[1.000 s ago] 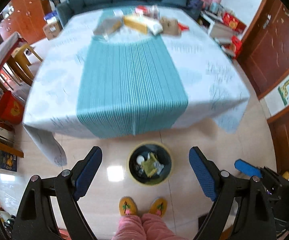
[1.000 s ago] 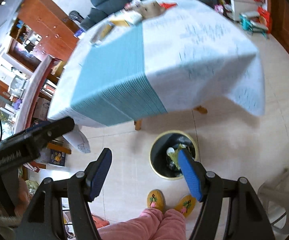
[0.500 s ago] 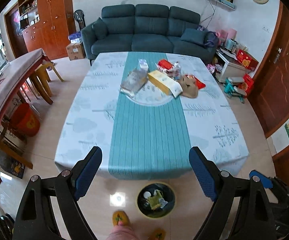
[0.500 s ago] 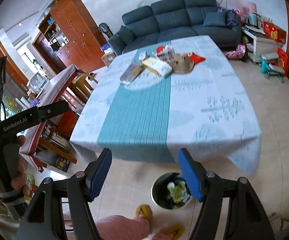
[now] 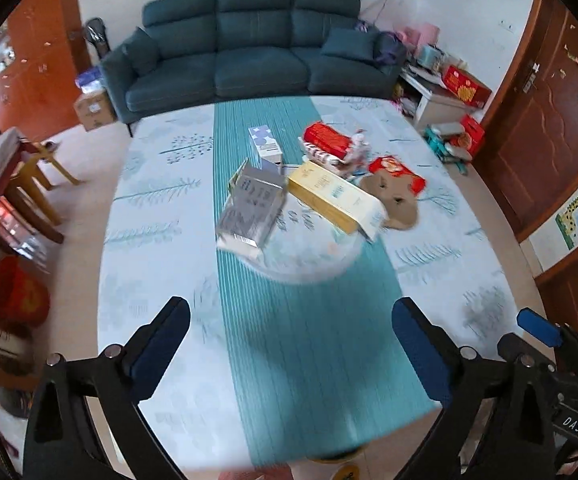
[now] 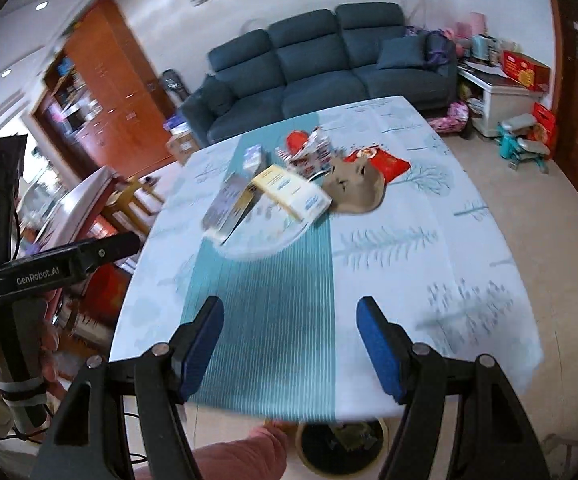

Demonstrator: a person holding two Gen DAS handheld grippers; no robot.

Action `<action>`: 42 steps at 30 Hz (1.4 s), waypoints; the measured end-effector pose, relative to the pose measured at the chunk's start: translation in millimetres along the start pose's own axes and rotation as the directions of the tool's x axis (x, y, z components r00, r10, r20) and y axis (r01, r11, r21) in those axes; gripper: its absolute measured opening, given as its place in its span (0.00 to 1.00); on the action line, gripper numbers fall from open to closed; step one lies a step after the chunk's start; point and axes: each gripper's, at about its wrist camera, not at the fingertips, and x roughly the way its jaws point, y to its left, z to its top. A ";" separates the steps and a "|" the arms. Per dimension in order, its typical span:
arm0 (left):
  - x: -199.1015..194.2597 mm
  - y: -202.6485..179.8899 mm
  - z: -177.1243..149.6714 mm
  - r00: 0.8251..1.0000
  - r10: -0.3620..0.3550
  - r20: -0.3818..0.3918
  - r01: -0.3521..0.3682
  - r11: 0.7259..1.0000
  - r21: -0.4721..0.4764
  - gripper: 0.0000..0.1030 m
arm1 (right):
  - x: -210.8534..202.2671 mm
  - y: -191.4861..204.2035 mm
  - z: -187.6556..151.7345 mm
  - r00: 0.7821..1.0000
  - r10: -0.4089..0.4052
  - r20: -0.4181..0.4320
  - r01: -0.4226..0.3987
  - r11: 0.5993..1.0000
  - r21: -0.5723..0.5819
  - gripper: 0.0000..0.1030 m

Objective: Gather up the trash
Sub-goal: 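Grasp the silver-black box with the left tool while the right grasps the yellow toothpaste box, then carry both boxes down over the trash bin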

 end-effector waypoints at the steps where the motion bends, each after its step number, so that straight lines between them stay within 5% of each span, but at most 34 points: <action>1: 16.6 8.5 12.8 1.000 -0.008 -0.019 0.008 1.000 0.005 0.97 | 12.1 1.6 8.4 1.000 -0.014 -0.004 0.014 1.000 0.014 0.67; 9: 142.5 49.0 70.7 0.983 -0.039 -0.181 0.047 0.998 0.044 0.97 | 123.9 21.0 78.0 0.989 -0.136 -0.048 0.136 0.991 -0.012 0.67; 19: 225.0 64.4 78.3 0.950 -0.039 -0.309 0.059 0.997 0.055 0.97 | 220.8 44.4 129.7 0.969 -0.211 -0.133 0.174 0.954 -0.243 0.76; 30: 242.4 72.0 83.8 0.947 -0.029 -0.319 0.043 0.998 0.037 0.86 | 260.1 52.8 120.4 0.939 -0.224 -0.262 0.114 0.920 -0.375 0.85; 34: 237.9 69.7 89.2 0.953 -0.037 -0.299 0.058 0.996 0.064 0.65 | 263.6 57.6 114.5 0.926 -0.245 -0.286 0.118 0.910 -0.396 0.85; 37: 231.0 67.9 86.4 0.952 -0.062 -0.299 0.081 0.995 0.051 0.64 | 261.3 55.4 109.5 0.918 -0.248 -0.308 0.124 0.920 -0.371 0.57; 42: 205.4 61.1 78.2 0.965 -0.065 -0.252 0.087 0.993 0.075 0.63 | 244.7 53.2 104.6 0.925 -0.193 -0.327 0.103 0.957 -0.273 0.55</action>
